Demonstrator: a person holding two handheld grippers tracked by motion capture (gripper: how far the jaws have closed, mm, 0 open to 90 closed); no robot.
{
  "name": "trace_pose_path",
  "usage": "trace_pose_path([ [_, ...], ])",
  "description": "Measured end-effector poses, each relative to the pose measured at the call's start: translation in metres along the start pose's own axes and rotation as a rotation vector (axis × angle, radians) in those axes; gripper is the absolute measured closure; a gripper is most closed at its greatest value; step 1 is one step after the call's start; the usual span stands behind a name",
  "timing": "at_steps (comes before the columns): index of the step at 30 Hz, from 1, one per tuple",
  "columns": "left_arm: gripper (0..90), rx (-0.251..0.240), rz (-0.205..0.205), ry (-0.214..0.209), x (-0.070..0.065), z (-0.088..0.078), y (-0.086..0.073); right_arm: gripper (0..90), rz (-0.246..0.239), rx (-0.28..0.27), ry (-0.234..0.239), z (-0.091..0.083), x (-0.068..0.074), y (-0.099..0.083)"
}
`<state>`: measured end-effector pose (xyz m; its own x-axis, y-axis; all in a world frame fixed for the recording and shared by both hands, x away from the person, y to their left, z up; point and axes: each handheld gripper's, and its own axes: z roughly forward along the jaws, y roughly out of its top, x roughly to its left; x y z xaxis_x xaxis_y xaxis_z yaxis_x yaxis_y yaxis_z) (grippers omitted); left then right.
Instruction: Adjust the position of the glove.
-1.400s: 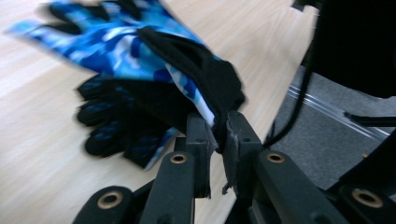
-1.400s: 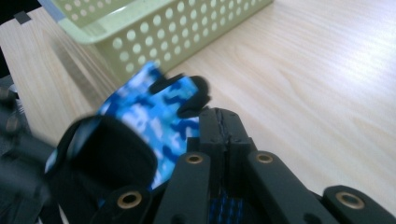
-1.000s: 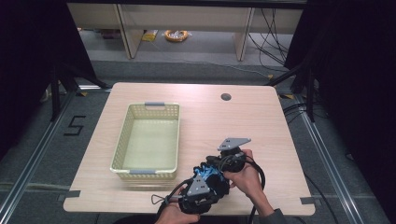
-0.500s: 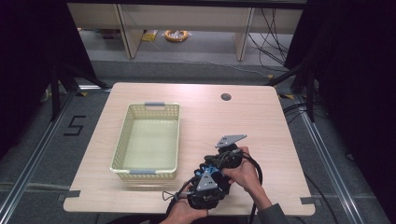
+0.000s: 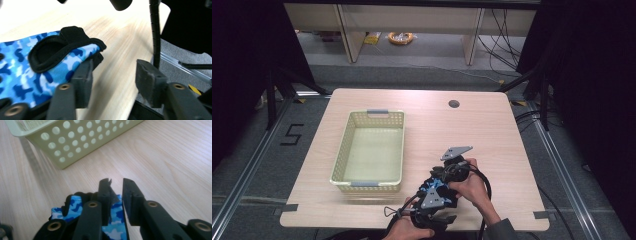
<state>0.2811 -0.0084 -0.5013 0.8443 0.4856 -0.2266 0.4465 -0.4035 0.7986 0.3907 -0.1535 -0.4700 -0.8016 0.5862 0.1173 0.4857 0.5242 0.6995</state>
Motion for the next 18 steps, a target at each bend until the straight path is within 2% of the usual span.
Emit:
trace_pose_path([
  [1, 45.8, 0.016, 0.022, 0.005, 0.001, -0.006, 0.000, 73.5, 0.000, 0.004, -0.005, -0.003, 0.000, 0.000],
  [2, 44.5, 0.016, 0.022, 0.005, 0.001, -0.006, 0.000, 73.5, 0.000, 0.004, -0.005, -0.003, 0.000, 0.000],
  [4, 42.7, 0.005, 0.050, -0.007, 0.002, -0.019, -0.002, 70.4, -0.006, -0.016, -0.010, -0.010, 0.000, 0.000],
  [5, 42.8, 0.002, 0.040, -0.004, 0.002, -0.025, -0.003, 69.4, 0.012, -0.019, -0.031, -0.015, 0.003, 0.000],
  [6, 42.7, -0.014, 0.035, -0.025, 0.003, -0.030, -0.005, 68.3, -0.014, -0.033, -0.041, -0.020, 0.003, -0.001],
  [7, 42.5, -0.021, 0.029, -0.033, 0.005, -0.040, -0.007, 66.9, 0.007, -0.050, -0.051, -0.030, 0.006, -0.003],
  [8, 42.3, -0.021, 0.029, -0.033, 0.005, -0.040, -0.007, 66.9, 0.007, -0.050, -0.051, -0.030, 0.006, -0.003],
  [9, 42.3, -0.026, 0.006, 0.027, 0.011, -0.048, -0.010, 66.4, 0.003, -0.056, -0.048, -0.034, 0.007, -0.004],
  [10, 42.2, -0.036, 0.028, 0.043, 0.016, -0.052, -0.012, 65.5, 0.013, -0.069, -0.055, -0.042, 0.010, -0.008],
  [11, 42.0, -0.027, 0.008, 0.078, 0.022, -0.058, -0.016, 63.9, 0.027, -0.074, -0.062, -0.050, 0.014, -0.014],
  [12, 41.6, -0.032, 0.010, 0.086, 0.028, -0.061, -0.018, 63.6, 0.050, -0.075, -0.071, -0.054, 0.018, -0.017],
  [13, 41.5, -0.032, 0.010, 0.086, 0.028, -0.061, -0.018, 63.6, 0.050, -0.075, -0.071, -0.054, 0.018, -0.017],
  [14, 41.5, -0.036, -0.001, 0.106, 0.032, -0.063, -0.021, 63.3, 0.043, -0.079, -0.083, -0.058, 0.020, -0.022],
  [15, 41.2, -0.031, -0.004, 0.124, 0.038, -0.066, -0.023, 63.0, 0.062, -0.077, -0.081, -0.067, 0.027, -0.033],
  [16, 41.2, -0.031, -0.004, 0.124, 0.038, -0.066, -0.023, 63.0, 0.062, -0.077, -0.081, -0.067, 0.027, -0.033],
  [17, 41.2, -0.019, -0.016, 0.141, 0.043, -0.068, -0.025, 63.0, 0.064, -0.080, -0.077, -0.069, 0.029, -0.037],
  [18, 41.5, -0.027, -0.017, 0.148, 0.046, -0.068, -0.026, 63.0, 0.067, -0.082, -0.068, -0.073, 0.032, -0.044],
])
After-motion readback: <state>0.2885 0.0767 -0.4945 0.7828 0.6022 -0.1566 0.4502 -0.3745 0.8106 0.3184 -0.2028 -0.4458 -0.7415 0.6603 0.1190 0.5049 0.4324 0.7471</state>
